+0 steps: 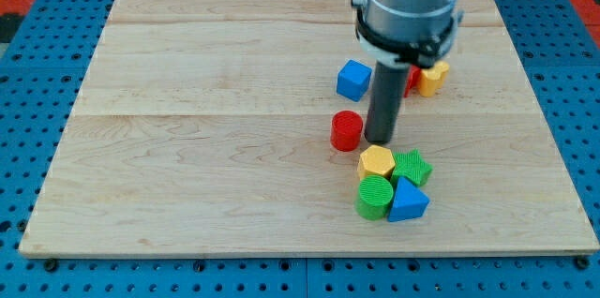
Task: Push the red circle into the blue cube
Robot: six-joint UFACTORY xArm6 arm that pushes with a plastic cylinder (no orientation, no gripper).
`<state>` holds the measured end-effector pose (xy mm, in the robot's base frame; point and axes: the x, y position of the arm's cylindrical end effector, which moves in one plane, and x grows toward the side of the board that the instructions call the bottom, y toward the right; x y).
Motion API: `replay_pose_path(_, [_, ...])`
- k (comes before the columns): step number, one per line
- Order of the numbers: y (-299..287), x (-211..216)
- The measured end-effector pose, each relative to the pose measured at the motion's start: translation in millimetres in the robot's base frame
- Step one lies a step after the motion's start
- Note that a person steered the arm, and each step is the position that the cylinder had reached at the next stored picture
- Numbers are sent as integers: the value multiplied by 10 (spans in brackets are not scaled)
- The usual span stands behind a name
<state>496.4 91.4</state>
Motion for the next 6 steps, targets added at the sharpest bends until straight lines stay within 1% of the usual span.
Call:
replay_pose_path(1, [-377, 148])
replay_pose_path(2, [-944, -36])
replay_pose_path(3, [-571, -23])
replay_pose_path(4, [-374, 134])
replay_pose_path(5, [-163, -119])
replay_pose_path(6, [-190, -752])
